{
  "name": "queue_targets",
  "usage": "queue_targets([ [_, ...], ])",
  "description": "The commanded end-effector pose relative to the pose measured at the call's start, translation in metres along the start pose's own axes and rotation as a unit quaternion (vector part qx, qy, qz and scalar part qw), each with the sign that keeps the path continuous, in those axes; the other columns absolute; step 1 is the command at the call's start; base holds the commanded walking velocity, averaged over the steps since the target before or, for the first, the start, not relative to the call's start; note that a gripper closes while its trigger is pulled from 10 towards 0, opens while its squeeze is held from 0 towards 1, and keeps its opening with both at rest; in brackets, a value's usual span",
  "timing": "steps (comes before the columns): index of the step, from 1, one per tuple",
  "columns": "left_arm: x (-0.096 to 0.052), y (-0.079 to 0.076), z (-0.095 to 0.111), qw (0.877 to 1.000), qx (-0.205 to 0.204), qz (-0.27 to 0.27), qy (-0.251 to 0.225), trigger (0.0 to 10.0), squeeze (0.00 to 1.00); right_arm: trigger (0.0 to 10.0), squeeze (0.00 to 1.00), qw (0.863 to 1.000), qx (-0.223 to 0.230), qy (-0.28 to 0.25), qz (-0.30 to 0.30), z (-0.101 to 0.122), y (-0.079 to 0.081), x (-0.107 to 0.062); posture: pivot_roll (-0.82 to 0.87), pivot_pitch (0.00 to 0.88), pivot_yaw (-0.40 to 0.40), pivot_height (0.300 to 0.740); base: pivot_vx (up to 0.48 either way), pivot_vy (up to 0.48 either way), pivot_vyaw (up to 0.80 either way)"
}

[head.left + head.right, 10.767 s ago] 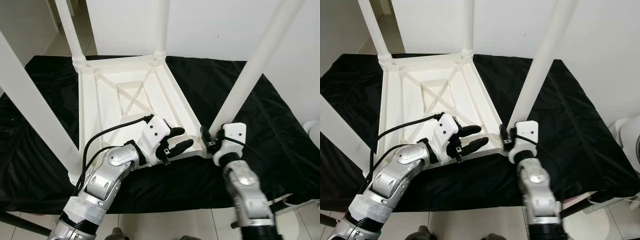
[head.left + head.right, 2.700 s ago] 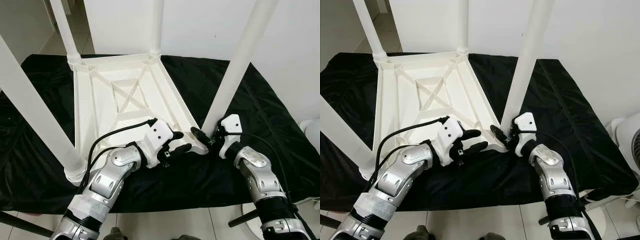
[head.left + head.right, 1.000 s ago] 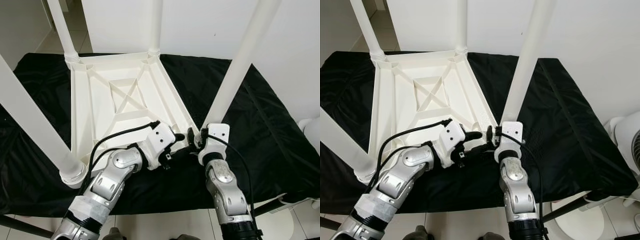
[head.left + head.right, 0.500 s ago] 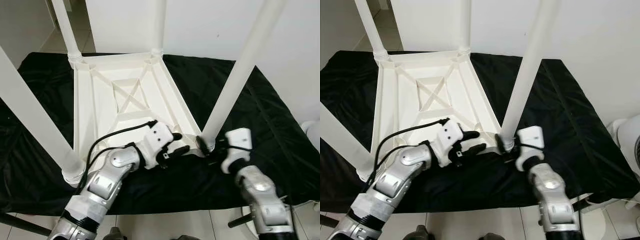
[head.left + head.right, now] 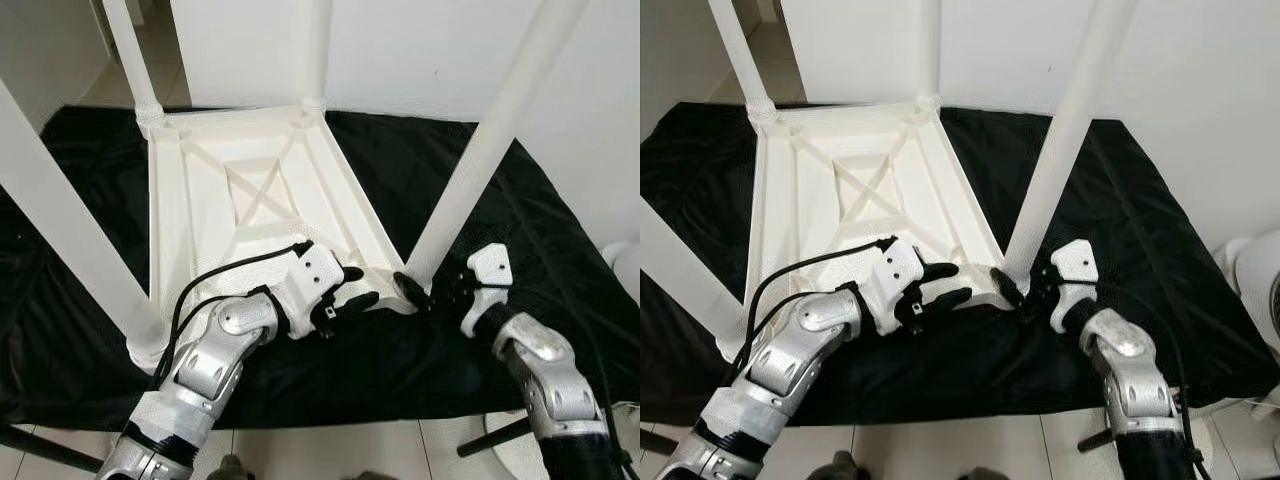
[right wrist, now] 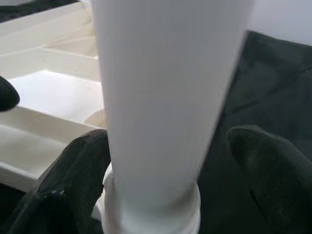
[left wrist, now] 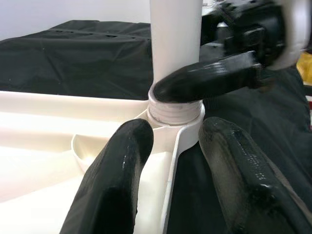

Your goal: Building children table

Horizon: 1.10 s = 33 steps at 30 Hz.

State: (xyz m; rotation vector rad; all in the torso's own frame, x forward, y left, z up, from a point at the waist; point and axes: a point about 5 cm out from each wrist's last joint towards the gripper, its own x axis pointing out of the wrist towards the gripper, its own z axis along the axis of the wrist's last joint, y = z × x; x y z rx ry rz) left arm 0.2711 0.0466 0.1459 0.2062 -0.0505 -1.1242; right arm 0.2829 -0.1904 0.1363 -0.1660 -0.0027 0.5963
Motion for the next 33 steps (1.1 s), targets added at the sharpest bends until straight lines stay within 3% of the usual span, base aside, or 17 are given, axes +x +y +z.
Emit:
queue_targets([
  [1, 0.001, -0.001, 0.004, 1.000, 0.003, -0.011, -0.003, 10.0, 0.00, 8.9, 0.00, 1.000, 0.002, 0.007, 0.022, -0.005, 0.001, 0.004, 0.01, 0.000, -0.024, 0.740, 0.000, 0.000, 0.00],
  [3, 0.001, -0.001, 0.004, 1.000, 0.003, -0.011, -0.003, 10.0, 0.00, 8.9, 0.00, 1.000, 0.002, 0.007, 0.022, -0.005, 0.001, 0.004, 0.01, 0.000, -0.024, 0.740, 0.000, 0.000, 0.00],
  [5, 0.002, -0.001, 0.005, 1.000, 0.005, -0.010, -0.005, 10.0, 0.00, 0.0, 0.00, 0.999, 0.005, 0.010, 0.034, -0.008, 0.003, 0.011, 0.02, 0.000, -0.028, 0.740, 0.000, 0.000, 0.00],
  [15, -0.001, -0.001, 0.005, 1.000, 0.005, -0.005, -0.005, 10.0, 0.00, 0.0, 0.00, 0.998, 0.016, 0.014, 0.057, -0.017, 0.009, 0.015, 0.03, 0.000, -0.031, 0.740, 0.000, 0.000, 0.00],
  [16, 0.000, -0.001, 0.006, 1.000, 0.004, -0.005, -0.005, 10.0, 0.00, 3.0, 0.00, 0.998, 0.018, 0.013, 0.052, -0.018, 0.009, 0.015, 0.03, 0.000, -0.031, 0.740, 0.000, 0.000, 0.00],
  [18, 0.000, -0.001, 0.006, 1.000, 0.004, -0.005, -0.005, 10.0, 0.00, 3.0, 0.00, 0.998, 0.018, 0.013, 0.052, -0.018, 0.009, 0.015, 0.03, 0.000, -0.031, 0.740, 0.000, 0.000, 0.00],
  [19, -0.001, -0.001, 0.006, 1.000, 0.004, -0.005, -0.005, 10.0, 0.00, 10.0, 0.00, 0.999, 0.024, 0.011, 0.047, -0.018, 0.010, 0.015, 0.03, 0.000, -0.029, 0.740, 0.000, 0.000, 0.00],
  [23, 0.000, -0.001, 0.006, 1.000, 0.004, -0.006, -0.005, 10.0, 0.00, 10.0, 0.00, 0.999, 0.029, 0.010, 0.038, -0.019, 0.010, 0.016, 0.03, 0.000, -0.030, 0.740, 0.000, 0.000, 0.00],
  [26, -0.001, -0.001, 0.006, 1.000, 0.004, -0.006, -0.005, 10.0, 0.00, 10.0, 0.00, 0.999, 0.034, 0.031, -0.021, -0.022, 0.012, 0.021, 0.02, 0.000, -0.030, 0.740, 0.000, 0.000, 0.00],
  [33, -0.001, -0.002, 0.006, 1.000, 0.005, -0.007, -0.005, 10.0, 0.00, 10.0, 0.00, 0.996, 0.043, 0.042, -0.064, -0.022, 0.017, 0.023, 0.02, 0.000, -0.031, 0.740, 0.000, 0.000, 0.00],
])
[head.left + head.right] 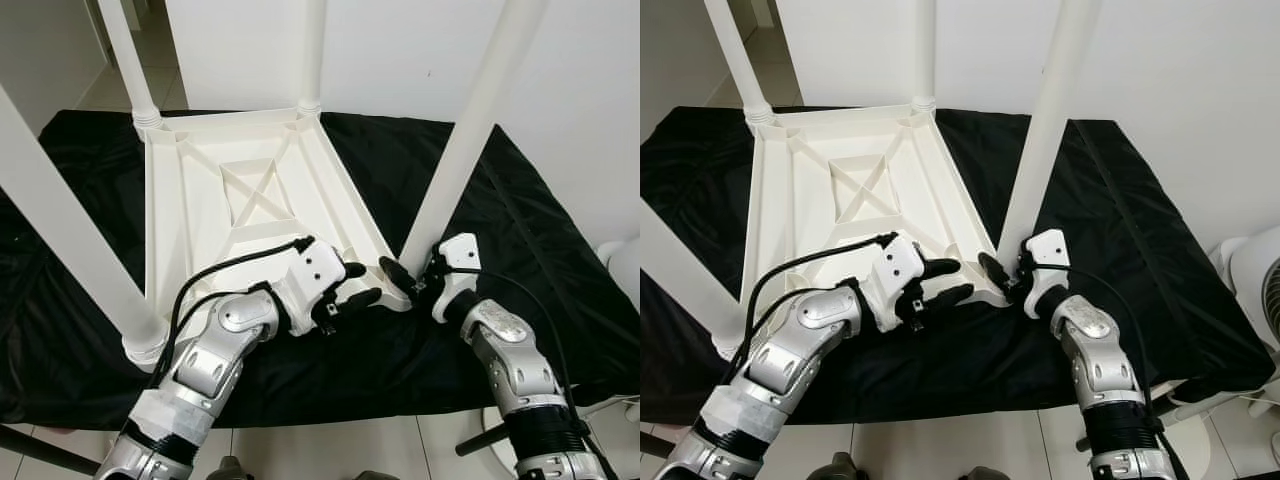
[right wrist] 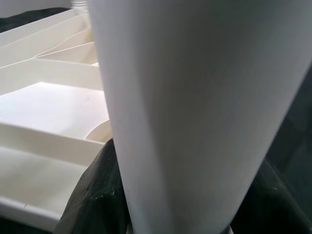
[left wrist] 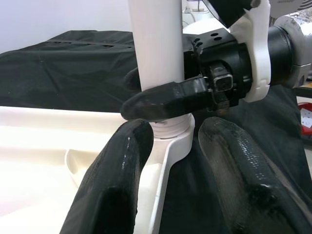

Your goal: Building children table

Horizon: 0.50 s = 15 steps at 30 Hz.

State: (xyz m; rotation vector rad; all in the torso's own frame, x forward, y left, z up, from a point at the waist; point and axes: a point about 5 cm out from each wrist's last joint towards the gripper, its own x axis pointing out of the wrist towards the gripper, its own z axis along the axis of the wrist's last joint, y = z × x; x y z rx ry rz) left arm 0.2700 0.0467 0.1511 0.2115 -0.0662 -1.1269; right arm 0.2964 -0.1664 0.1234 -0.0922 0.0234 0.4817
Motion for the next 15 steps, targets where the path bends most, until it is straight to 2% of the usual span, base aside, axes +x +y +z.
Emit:
queue_targets([
  [1, 0.000, -0.003, 0.000, 1.000, -0.002, -0.007, 0.000, 10.0, 0.00, 10.0, 0.00, 0.998, 0.011, 0.043, -0.037, -0.013, 0.004, -0.002, 0.02, 0.000, -0.028, 0.740, 0.000, 0.000, 0.00],
  [4, 0.000, -0.003, 0.000, 1.000, -0.002, -0.009, 0.001, 10.0, 0.00, 10.0, 0.00, 0.996, 0.026, 0.045, -0.070, -0.013, 0.007, -0.001, 0.02, 0.000, -0.026, 0.740, 0.000, 0.000, 0.00],
  [5, 0.000, -0.005, 0.000, 1.000, -0.002, -0.013, 0.002, 10.0, 0.00, 10.0, 0.00, 0.989, 0.033, 0.051, -0.135, -0.013, 0.015, 0.001, 0.02, 0.000, -0.026, 0.740, 0.000, 0.000, 0.00],
  [7, 0.000, -0.005, 0.000, 1.000, -0.002, -0.013, 0.002, 10.0, 0.00, 10.0, 0.00, 0.989, 0.033, 0.051, -0.135, -0.013, 0.015, 0.001, 0.02, 0.000, -0.026, 0.740, 0.000, 0.000, 0.00],
  [8, -0.001, -0.005, 0.000, 1.000, -0.002, -0.015, 0.003, 10.0, 0.00, 10.0, 0.00, 0.977, 0.036, 0.054, -0.204, -0.013, 0.022, 0.002, 0.02, 0.000, -0.031, 0.740, 0.000, 0.000, 0.00],
  [10, -0.001, -0.005, 0.000, 1.000, -0.002, -0.015, 0.003, 10.0, 0.00, 10.0, 0.00, 0.977, 0.036, 0.054, -0.204, -0.013, 0.022, 0.002, 0.02, 0.000, -0.031, 0.740, 0.000, 0.000, 0.00],
  [13, -0.001, -0.003, 0.000, 1.000, -0.006, -0.012, 0.001, 10.0, 0.00, 10.0, 0.00, 0.955, 0.066, 0.046, -0.287, -0.009, 0.037, 0.006, 0.02, 0.000, -0.034, 0.740, 0.000, 0.000, 0.00],
  [15, -0.001, -0.003, 0.000, 1.000, -0.006, -0.011, 0.000, 10.0, 0.00, 10.0, 0.00, 0.952, 0.069, 0.043, -0.294, -0.007, 0.040, 0.007, 0.02, 0.000, -0.034, 0.740, 0.000, 0.000, 0.00],
])
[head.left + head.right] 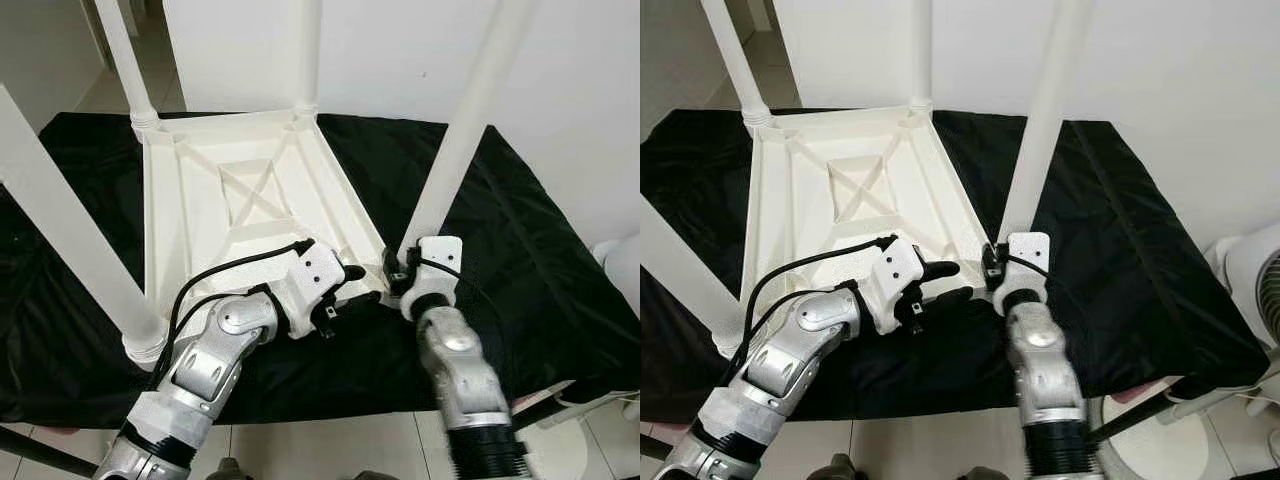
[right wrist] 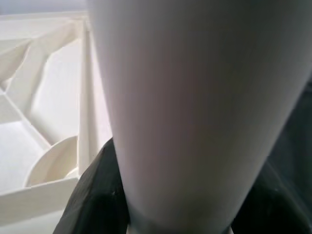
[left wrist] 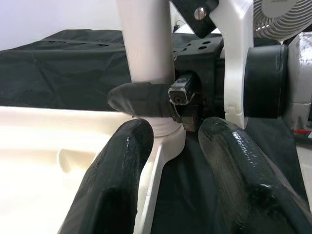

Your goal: Building children table

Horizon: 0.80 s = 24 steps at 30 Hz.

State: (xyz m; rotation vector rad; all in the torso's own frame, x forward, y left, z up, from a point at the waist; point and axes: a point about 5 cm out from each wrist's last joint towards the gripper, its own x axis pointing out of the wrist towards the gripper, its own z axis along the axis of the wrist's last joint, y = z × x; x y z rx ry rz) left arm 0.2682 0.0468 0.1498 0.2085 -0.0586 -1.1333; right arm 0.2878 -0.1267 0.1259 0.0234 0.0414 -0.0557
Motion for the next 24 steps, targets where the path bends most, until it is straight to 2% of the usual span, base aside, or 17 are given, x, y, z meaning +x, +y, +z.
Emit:
queue_targets([
  [1, 0.000, -0.001, 0.001, 1.000, -0.004, -0.005, -0.003, 10.0, 0.00, 10.0, 0.00, 0.999, 0.010, 0.037, -0.023, -0.014, 0.009, -0.004, 0.02, 0.000, -0.033, 0.740, 0.000, 0.000, 0.00],
  [3, 0.000, -0.001, 0.001, 1.000, -0.004, -0.005, -0.003, 10.0, 0.00, 10.0, 0.00, 0.999, 0.010, 0.037, -0.023, -0.014, 0.009, -0.004, 0.02, 0.000, -0.033, 0.740, 0.000, 0.000, 0.00],
  [5, 0.001, -0.002, 0.002, 1.000, -0.006, -0.006, -0.005, 10.0, 0.00, 10.0, 0.00, 0.999, 0.024, 0.037, 0.002, -0.012, 0.017, -0.006, 0.01, 0.000, -0.032, 0.740, 0.000, 0.000, 0.00],
  [12, 0.002, -0.003, 0.001, 1.000, -0.005, -0.009, -0.004, 10.0, 0.00, 10.0, 0.02, 0.999, 0.022, 0.043, 0.007, -0.011, 0.016, -0.008, 0.01, 0.000, -0.035, 0.740, 0.000, 0.000, 0.00],
  [13, 0.002, -0.003, 0.001, 1.000, -0.005, -0.009, -0.005, 10.0, 0.00, 10.0, 1.00, 0.999, 0.024, 0.041, 0.010, -0.010, 0.016, -0.009, 0.00, 0.000, -0.038, 0.740, 0.000, 0.000, 0.00],
  [21, 0.003, -0.004, 0.001, 1.000, -0.006, -0.008, -0.007, 10.0, 0.00, 10.0, 1.00, 0.999, 0.022, 0.027, 0.040, -0.008, 0.016, -0.016, 0.00, 0.000, -0.046, 0.740, 0.000, 0.000, 0.00],
  [23, 0.003, -0.004, 0.001, 1.000, -0.007, -0.007, -0.008, 10.0, 0.00, 10.0, 1.00, 0.999, 0.014, 0.024, 0.046, -0.009, 0.011, -0.019, 0.00, 0.000, -0.050, 0.740, 0.000, 0.000, 0.00],
  [24, 0.004, -0.005, 0.001, 1.000, -0.007, -0.007, -0.009, 10.0, 0.00, 10.0, 1.00, 0.998, 0.003, 0.023, 0.055, -0.010, 0.003, -0.022, 0.00, 0.000, -0.052, 0.740, 0.000, 0.000, 0.00],
])
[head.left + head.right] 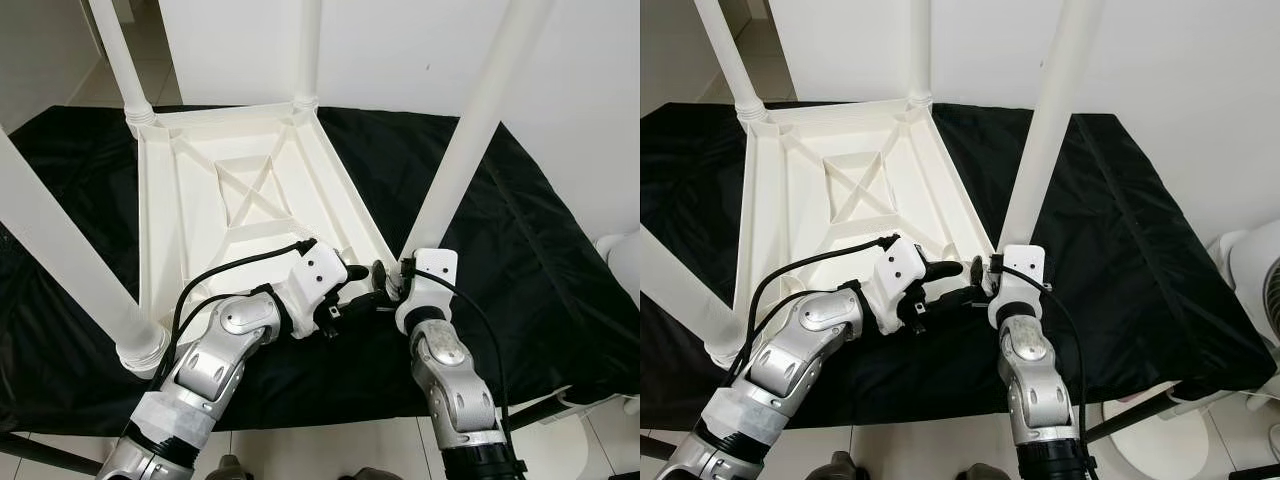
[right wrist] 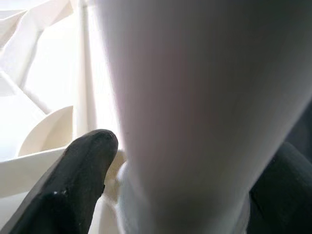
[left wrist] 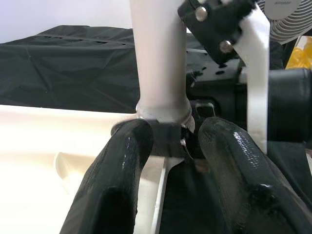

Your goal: Building children table

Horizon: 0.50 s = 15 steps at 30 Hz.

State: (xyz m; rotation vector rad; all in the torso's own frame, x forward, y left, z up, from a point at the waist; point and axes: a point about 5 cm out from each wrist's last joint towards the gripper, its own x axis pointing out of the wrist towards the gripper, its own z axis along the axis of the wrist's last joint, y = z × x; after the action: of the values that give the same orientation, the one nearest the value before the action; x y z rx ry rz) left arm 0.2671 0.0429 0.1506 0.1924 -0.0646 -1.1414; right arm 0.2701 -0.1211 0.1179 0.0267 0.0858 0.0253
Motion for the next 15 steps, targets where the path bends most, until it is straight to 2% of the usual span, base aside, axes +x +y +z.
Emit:
queue_targets([
  [1, 0.001, -0.002, 0.000, 1.000, -0.002, -0.003, -0.002, 10.0, 0.00, 10.0, 1.00, 1.000, 0.002, 0.000, 0.015, -0.002, -0.001, -0.004, 0.00, 0.000, -0.052, 0.740, 0.000, 0.000, 0.00],
  [2, 0.001, -0.002, 0.000, 1.000, -0.002, -0.003, -0.002, 10.0, 0.00, 10.0, 1.00, 1.000, 0.002, 0.000, 0.015, -0.002, -0.001, -0.004, 0.00, 0.000, -0.052, 0.740, 0.000, 0.000, 0.00],
  [3, 0.001, -0.002, 0.000, 1.000, -0.003, -0.003, -0.003, 10.0, 0.00, 10.0, 1.00, 1.000, -0.014, 0.006, 0.018, -0.004, -0.010, -0.006, 0.00, 0.000, -0.053, 0.740, 0.000, 0.000, 0.00],
  [5, 0.001, -0.002, 0.000, 1.000, -0.003, -0.003, -0.003, 10.0, 0.00, 10.0, 1.00, 1.000, -0.014, 0.006, 0.018, -0.004, -0.010, -0.006, 0.00, 0.000, -0.053, 0.740, 0.000, 0.000, 0.00],
  [6, 0.002, -0.002, 0.000, 1.000, -0.003, -0.002, -0.003, 10.0, 0.00, 10.0, 0.00, 0.999, -0.019, 0.012, 0.028, -0.006, -0.020, -0.008, 0.00, 0.000, -0.054, 0.740, 0.000, 0.000, 0.00],
  [8, 0.003, -0.001, 0.000, 1.000, -0.002, -0.001, -0.004, 10.0, 0.00, 10.0, 0.00, 0.996, -0.039, -0.005, 0.084, -0.001, -0.034, -0.009, -0.01, 0.000, -0.049, 0.740, 0.000, 0.000, 0.00],
  [15, 0.004, 0.001, 0.001, 1.000, 0.000, -0.001, -0.006, 10.0, 0.00, 10.0, 0.00, 0.984, -0.067, -0.028, 0.162, 0.008, -0.044, -0.007, -0.01, 0.000, -0.040, 0.740, 0.000, 0.000, 0.00],
])
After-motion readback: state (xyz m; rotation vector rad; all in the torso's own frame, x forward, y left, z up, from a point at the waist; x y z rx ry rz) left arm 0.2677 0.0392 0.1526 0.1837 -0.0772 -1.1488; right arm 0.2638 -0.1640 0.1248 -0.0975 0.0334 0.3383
